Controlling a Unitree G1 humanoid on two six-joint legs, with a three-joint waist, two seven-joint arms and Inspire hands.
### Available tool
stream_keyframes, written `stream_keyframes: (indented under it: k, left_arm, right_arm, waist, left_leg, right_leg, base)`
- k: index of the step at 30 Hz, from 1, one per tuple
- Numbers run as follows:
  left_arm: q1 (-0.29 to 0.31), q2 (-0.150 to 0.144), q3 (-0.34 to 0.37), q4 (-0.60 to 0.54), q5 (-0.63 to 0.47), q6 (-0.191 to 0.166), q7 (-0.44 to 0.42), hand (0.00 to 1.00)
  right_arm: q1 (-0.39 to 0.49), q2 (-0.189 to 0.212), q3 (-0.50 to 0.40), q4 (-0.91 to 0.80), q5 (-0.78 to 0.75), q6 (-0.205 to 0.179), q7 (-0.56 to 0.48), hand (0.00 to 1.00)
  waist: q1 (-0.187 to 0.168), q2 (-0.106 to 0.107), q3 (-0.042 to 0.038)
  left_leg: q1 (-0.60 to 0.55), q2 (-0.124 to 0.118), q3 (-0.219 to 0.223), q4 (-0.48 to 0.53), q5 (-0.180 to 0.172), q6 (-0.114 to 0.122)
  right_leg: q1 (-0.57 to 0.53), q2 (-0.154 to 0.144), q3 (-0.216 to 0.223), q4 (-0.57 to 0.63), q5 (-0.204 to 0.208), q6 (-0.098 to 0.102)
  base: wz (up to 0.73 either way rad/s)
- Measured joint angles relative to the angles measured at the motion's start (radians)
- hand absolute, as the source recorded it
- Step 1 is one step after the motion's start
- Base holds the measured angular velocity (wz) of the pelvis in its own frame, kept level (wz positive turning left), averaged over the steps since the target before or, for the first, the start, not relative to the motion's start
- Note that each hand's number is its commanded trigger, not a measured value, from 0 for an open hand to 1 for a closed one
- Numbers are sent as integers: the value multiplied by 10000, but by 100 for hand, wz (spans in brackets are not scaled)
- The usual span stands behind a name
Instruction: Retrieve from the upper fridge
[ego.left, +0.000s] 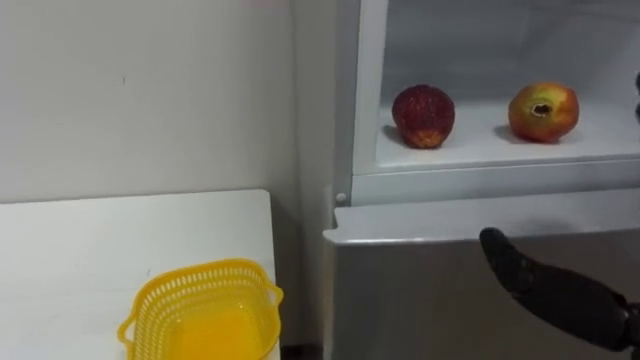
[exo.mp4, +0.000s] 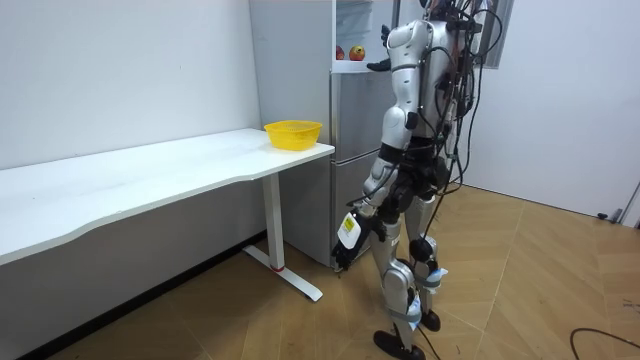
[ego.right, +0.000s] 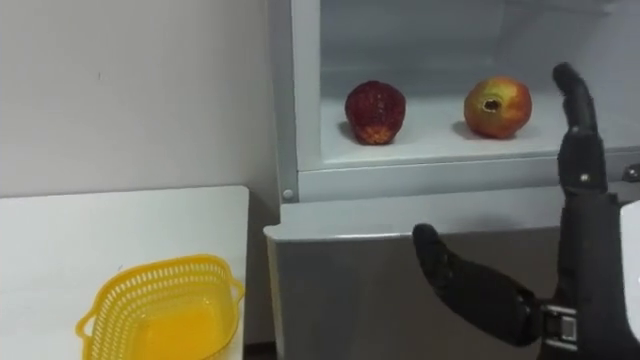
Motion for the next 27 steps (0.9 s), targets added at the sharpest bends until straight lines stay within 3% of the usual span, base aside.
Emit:
stream_keyframes:
  k: [4,9,13,27]
  left_arm:
    - [42,-41,31,96,88,149,-12,0]
    - [-11,-48,421,55,573,468,-263,0]
    - [-50,-85,620,43,603,672,-386,0]
    - [-176,-74,796,-661,1377,986,-886,0]
  right_arm:
    - [-518,-167,-104,331,445,-121,-59,0]
    - [-1161,-302,-633,1403,811,-4,47,0]
    - [-1679,-386,-832,2318,1040,59,180,0]
    - [-3061,-1002,-1065,3942,1862,805,649,0]
  waist:
    - [177,-73,5]
    - [341,-161,31]
    - [518,-203,7]
    - [789,-202,35]
  left_leg:
    - [50,5,-103,6,0,0]
    - [98,-18,-301,30,0,0]
    - [102,-28,-404,42,1,0]
    - [-38,-46,-805,67,5,-2]
  right_leg:
    - [81,-5,-69,-32,6,-11]
    - [262,-28,-281,-200,17,1]
    - [284,-36,-326,-182,19,0]
    - [367,-94,-843,-161,19,3]
  base:
    - [10]
    - [14]
    - [4]
    - [7]
